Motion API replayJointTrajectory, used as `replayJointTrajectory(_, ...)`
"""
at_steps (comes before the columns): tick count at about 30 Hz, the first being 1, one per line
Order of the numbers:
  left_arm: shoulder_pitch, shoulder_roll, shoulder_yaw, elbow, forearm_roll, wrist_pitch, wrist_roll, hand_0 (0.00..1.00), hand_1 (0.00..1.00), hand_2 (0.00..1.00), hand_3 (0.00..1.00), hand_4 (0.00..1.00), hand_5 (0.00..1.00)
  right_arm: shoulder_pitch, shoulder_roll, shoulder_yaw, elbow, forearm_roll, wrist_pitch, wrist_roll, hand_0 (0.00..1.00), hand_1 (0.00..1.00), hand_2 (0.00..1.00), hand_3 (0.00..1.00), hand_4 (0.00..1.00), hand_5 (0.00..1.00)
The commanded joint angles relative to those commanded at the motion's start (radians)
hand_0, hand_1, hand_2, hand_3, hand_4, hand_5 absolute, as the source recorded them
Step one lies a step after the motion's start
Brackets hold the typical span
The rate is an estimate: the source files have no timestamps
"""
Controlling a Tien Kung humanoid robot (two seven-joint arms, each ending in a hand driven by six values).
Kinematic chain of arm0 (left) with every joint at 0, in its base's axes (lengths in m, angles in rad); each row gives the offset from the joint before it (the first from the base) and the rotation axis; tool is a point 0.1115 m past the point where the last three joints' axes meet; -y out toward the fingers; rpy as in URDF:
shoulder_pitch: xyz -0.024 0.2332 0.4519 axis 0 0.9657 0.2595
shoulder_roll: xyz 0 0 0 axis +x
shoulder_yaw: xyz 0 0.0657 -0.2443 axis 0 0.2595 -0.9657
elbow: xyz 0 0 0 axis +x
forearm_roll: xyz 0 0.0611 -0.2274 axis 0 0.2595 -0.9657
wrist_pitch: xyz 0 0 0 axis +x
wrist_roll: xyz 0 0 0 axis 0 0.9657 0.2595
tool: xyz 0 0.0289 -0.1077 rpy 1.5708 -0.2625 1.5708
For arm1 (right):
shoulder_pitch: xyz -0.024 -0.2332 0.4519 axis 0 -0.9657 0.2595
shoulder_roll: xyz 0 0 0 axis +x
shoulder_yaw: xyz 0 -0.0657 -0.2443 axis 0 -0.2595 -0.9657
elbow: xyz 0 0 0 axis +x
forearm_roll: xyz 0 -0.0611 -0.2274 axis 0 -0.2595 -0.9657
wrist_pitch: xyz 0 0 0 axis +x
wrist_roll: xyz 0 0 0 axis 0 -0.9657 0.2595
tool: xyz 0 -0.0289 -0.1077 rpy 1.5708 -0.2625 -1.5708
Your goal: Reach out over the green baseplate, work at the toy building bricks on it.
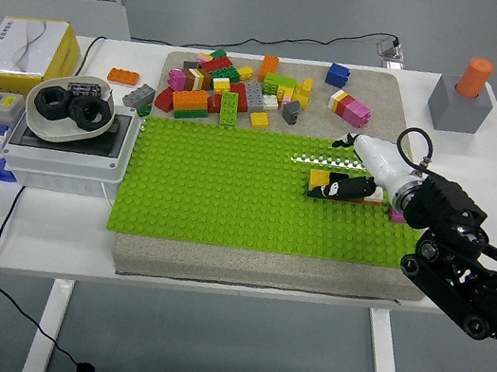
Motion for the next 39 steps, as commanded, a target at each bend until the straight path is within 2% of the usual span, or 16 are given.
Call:
replayJointTrajectory(1, 0.001, 0.000, 0.001, 0.000, -0.004, 0.001, 0.000, 0.767, 0.713, 0.707, 0.808, 0.990, 0.998, -0.017, -0.011, 0.008, 0.021, -0.020, -0.020, 0.007, 0.882, 0.822, 0.860, 0.784, 0.998, 0.504)
replayJointTrajectory(2, 0.002, -0.001, 0.002, 0.000, -0.006, 0.001, 0.000, 0.767, 0.713, 0.708, 0.808, 0.990, 0.998, -0.029, -0.020, 0.013, 0.039, -0.037, -0.033, 0.010, 0.921, 0.914, 0.935, 0.554, 0.998, 0.577)
replayJointTrajectory(7, 0.004, -0.003, -0.001, 0.000, -0.005, 0.002, 0.000, 0.767, 0.713, 0.708, 0.808, 0.990, 0.998, -0.098, -0.046, 0.018, 0.115, -0.124, -0.097, 0.035, 0.921, 0.914, 0.935, 0.554, 0.998, 0.577)
replayJointTrajectory(12, 0.006, -0.007, -0.004, 0.000, 0.001, 0.001, 0.001, 0.767, 0.713, 0.711, 0.808, 0.990, 0.998, -0.144, -0.036, 0.019, 0.112, -0.147, -0.130, 0.055, 0.936, 0.931, 0.958, 0.560, 0.998, 0.586)
replayJointTrajectory(28, 0.000, -0.009, -0.010, 0.000, 0.016, 0.001, -0.005, 0.768, 0.714, 0.709, 0.809, 0.991, 0.998, -0.125, 0.012, 0.017, -0.002, -0.165, -0.129, 0.063, 0.940, 0.943, 0.963, 0.576, 0.998, 0.605)
replayJointTrajectory(39, -0.001, -0.010, -0.011, 0.000, 0.016, 0.003, -0.006, 0.768, 0.714, 0.710, 0.811, 0.990, 0.998, -0.115, 0.026, 0.023, -0.062, -0.151, -0.120, 0.066, 0.940, 0.938, 0.958, 0.583, 0.995, 0.606)
